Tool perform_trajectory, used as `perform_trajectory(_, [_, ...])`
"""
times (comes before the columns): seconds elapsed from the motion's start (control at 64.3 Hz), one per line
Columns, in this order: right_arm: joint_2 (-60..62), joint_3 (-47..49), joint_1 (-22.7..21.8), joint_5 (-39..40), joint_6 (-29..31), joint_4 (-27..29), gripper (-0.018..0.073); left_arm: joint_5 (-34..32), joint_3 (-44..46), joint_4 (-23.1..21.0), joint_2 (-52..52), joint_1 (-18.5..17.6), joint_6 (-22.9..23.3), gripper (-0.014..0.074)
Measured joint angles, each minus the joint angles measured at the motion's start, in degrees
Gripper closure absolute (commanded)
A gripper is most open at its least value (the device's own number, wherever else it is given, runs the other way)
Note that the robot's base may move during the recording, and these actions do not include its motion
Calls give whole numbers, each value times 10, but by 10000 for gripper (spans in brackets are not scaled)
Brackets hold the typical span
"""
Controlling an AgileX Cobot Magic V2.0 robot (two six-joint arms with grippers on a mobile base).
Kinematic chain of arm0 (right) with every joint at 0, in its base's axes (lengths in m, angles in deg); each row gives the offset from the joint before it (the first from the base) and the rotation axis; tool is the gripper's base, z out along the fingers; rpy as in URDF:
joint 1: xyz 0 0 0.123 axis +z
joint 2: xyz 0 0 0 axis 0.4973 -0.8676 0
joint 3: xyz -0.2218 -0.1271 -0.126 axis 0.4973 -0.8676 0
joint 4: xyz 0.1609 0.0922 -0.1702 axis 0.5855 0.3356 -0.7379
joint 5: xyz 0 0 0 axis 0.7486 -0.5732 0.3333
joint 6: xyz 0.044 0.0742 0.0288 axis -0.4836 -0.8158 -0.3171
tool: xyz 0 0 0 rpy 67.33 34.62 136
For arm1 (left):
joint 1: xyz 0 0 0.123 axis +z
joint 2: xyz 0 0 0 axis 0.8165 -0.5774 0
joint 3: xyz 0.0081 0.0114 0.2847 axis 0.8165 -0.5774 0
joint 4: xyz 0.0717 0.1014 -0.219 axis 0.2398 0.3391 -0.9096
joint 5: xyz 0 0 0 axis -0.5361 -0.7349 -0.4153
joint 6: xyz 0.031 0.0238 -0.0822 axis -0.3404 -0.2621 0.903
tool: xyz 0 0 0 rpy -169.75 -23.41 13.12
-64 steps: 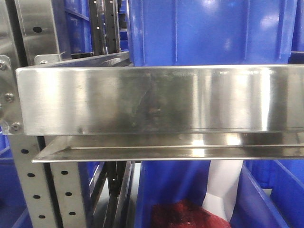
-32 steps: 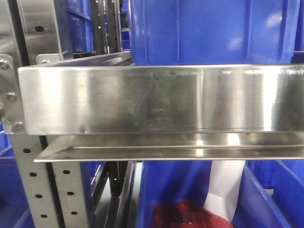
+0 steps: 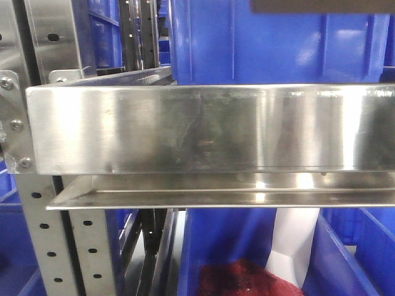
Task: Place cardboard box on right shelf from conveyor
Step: 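Lower the held box onto the shelf beside the blue bins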
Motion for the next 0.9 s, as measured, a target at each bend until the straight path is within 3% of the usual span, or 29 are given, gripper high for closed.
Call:
perform_trajectory(0.373, [-61, -7, -9, 30, 3, 0, 397, 0, 0, 0, 0, 0, 0, 715])
perform_trajectory(0.793, [-80, -37, -16, 211, 3, -12, 397, 0, 0, 0, 0, 0, 0, 715])
perform_trajectory(0.902, [-80, -52, -24, 216, 3, -13, 397, 0, 0, 0, 0, 0, 0, 715])
